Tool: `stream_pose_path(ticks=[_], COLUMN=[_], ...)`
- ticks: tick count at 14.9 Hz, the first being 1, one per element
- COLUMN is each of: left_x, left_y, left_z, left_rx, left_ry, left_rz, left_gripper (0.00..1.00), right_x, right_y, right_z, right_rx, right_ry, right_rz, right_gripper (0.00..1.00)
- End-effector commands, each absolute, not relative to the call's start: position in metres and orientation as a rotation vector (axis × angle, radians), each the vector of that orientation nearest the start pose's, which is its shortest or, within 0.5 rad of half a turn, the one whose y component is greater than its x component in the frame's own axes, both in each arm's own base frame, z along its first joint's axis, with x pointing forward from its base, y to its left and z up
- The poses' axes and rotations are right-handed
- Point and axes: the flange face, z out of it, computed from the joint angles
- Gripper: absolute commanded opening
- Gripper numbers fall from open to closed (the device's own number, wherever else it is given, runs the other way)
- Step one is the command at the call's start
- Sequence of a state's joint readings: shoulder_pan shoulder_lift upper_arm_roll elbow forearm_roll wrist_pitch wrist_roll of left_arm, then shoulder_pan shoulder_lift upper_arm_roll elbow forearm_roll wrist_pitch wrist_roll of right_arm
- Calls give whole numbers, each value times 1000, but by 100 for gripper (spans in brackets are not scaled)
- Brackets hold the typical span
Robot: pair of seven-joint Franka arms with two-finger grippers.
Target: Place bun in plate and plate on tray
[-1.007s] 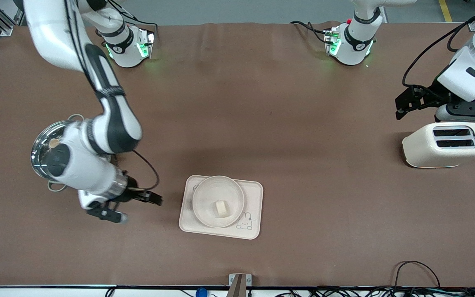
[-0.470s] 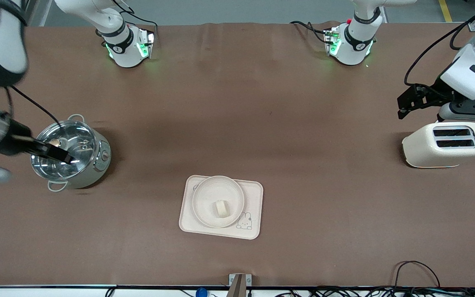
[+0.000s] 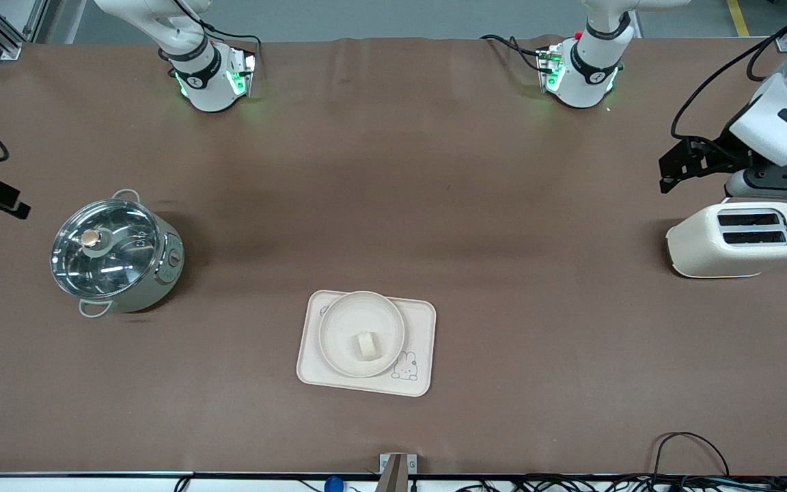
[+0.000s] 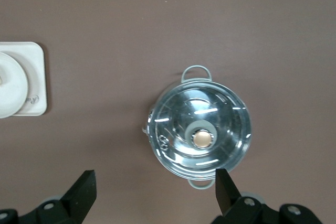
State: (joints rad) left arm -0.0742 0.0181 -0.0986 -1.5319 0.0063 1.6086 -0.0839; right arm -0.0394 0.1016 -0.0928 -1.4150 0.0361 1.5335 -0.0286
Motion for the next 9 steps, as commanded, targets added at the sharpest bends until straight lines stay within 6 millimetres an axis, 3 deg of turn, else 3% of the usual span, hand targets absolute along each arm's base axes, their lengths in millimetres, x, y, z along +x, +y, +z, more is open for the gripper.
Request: stream_pose_path(ticks=[1, 9], left_x=[557, 558], left_y=[-95, -92], left_z=[642, 642], left_rx=[-3126, -3126], left_ry=[136, 127], left_rz=[-90, -90], left_gripper=[100, 100], right_x=[549, 542], right_y=[-65, -63], right_z=[657, 662], right_rx=[-3140, -3140], right_ry=[118, 116], right_rz=[-10, -2], right_gripper=[100, 100])
